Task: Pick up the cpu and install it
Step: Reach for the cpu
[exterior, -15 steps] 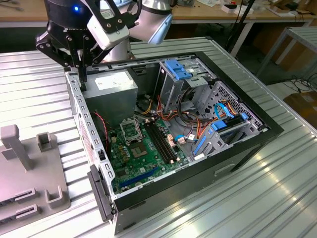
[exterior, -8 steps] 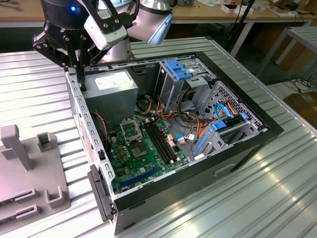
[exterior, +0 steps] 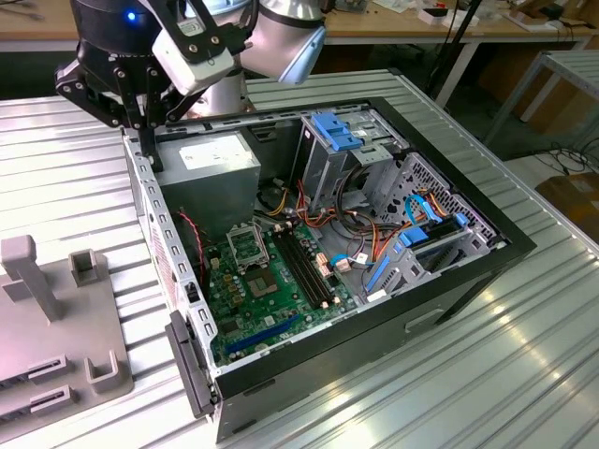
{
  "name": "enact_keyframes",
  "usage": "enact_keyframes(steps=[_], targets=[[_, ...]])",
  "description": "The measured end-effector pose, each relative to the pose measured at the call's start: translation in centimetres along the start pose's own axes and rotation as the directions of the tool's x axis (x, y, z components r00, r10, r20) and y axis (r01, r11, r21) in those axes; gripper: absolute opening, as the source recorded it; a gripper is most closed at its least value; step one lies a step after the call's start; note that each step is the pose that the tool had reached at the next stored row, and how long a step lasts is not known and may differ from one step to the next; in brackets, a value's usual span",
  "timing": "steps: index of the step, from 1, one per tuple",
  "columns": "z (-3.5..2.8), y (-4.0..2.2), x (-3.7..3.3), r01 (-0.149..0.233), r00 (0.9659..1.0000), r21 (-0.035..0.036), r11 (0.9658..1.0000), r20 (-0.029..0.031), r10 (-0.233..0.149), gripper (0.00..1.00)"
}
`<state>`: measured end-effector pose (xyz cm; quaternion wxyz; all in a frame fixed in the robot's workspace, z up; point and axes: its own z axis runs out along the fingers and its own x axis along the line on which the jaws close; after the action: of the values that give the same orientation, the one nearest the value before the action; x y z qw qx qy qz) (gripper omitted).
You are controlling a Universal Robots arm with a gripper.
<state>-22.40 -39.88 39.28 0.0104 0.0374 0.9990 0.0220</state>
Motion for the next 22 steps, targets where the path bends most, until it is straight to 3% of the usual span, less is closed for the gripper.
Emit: enact_keyframes(steps=[11, 22], targets=[[0.00, -0.01, 0.13, 0.000, 1.0000, 0.0000, 1.0000, 0.0000, 0.000, 0.11], [-0.02, -0.07, 0.98, 0.000, 1.0000, 0.0000, 1.0000, 0.0000, 0.000, 0.11]])
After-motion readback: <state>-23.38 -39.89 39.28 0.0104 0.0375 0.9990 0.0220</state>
